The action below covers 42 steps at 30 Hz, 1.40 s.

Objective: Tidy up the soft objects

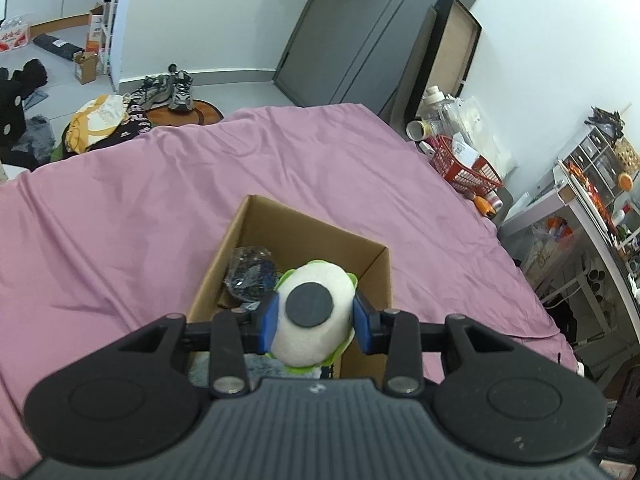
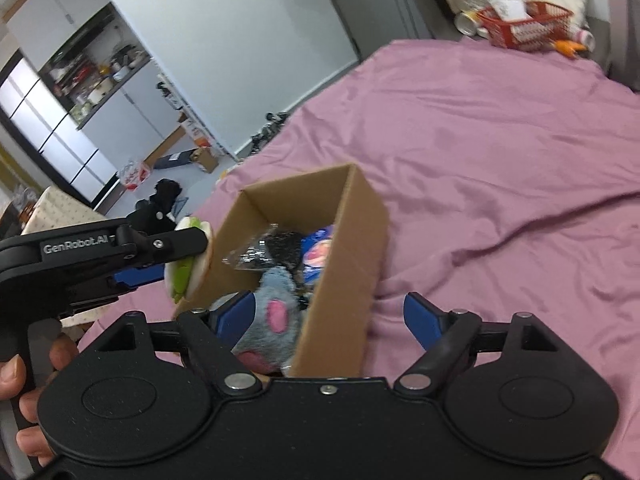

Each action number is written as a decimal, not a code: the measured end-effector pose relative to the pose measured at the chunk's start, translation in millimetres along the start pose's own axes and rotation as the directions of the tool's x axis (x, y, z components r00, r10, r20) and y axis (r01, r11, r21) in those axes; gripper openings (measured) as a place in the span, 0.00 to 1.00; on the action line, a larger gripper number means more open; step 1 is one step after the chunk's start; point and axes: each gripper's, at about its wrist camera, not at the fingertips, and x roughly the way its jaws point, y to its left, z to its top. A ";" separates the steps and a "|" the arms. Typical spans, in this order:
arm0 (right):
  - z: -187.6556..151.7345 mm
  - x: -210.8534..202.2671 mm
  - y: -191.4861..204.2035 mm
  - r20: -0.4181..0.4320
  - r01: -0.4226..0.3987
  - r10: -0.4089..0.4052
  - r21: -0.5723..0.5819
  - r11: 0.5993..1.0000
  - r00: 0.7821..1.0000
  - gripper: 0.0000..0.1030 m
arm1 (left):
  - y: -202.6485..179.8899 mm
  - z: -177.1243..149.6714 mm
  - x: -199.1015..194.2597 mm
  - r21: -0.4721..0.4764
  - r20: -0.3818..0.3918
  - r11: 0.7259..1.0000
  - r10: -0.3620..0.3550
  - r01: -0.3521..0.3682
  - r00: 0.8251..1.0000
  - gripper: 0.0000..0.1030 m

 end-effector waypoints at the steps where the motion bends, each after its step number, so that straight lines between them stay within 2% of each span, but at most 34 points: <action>1: 0.5 0.3 -3.2 -0.002 0.006 -0.006 0.010 1.000 1.000 0.78 | -2.9 0.6 2.9 0.006 -0.004 1.000 -0.001 0.001 1.000 0.37; 11: 4.8 -1.4 -20.8 0.007 0.010 -0.010 0.064 0.998 1.000 0.78 | -29.0 5.9 32.5 0.050 -0.039 0.998 -0.023 0.025 0.999 0.37; 14: 4.2 -2.4 -25.7 0.026 -0.009 0.007 0.079 0.997 1.000 0.78 | -34.6 6.2 36.1 0.046 -0.026 0.999 -0.026 0.027 0.999 0.43; 18: 0.4 -4.6 -29.2 0.026 0.013 -0.015 0.090 0.996 1.000 0.78 | -39.6 6.9 40.6 0.064 -0.031 0.998 0.024 -0.022 0.999 0.60; 22: 2.4 -10.4 -31.3 0.037 0.023 -0.027 0.107 0.994 0.999 0.79 | -43.0 8.5 37.4 0.091 -0.050 0.995 0.039 -0.034 0.998 0.63; 25: 2.8 -16.2 -31.0 0.054 0.031 -0.037 0.112 0.993 0.998 0.79 | -44.6 7.8 31.4 0.106 -0.061 0.993 0.060 -0.053 0.996 0.71; 30: 2.3 -30.4 -28.5 0.087 0.054 -0.064 0.113 0.992 0.994 0.79 | -44.6 5.6 13.9 0.118 -0.065 0.991 0.068 -0.060 0.996 0.77; 34: 1.2 -45.8 -26.5 0.122 0.077 -0.092 0.120 0.990 0.988 0.88 | -45.8 5.4 -2.3 0.137 -0.057 0.987 0.086 -0.077 0.995 0.78; 38: -3.2 -62.7 -22.2 0.155 0.083 -0.103 0.133 0.988 0.983 0.98 | -45.9 5.3 -19.5 0.139 -0.049 0.989 0.066 -0.059 0.997 0.79; 42: -2.9 -77.3 -17.9 0.170 0.101 -0.122 0.125 0.987 0.978 1.00 | -48.6 2.4 -36.8 0.159 -0.036 0.986 0.050 -0.043 0.998 0.90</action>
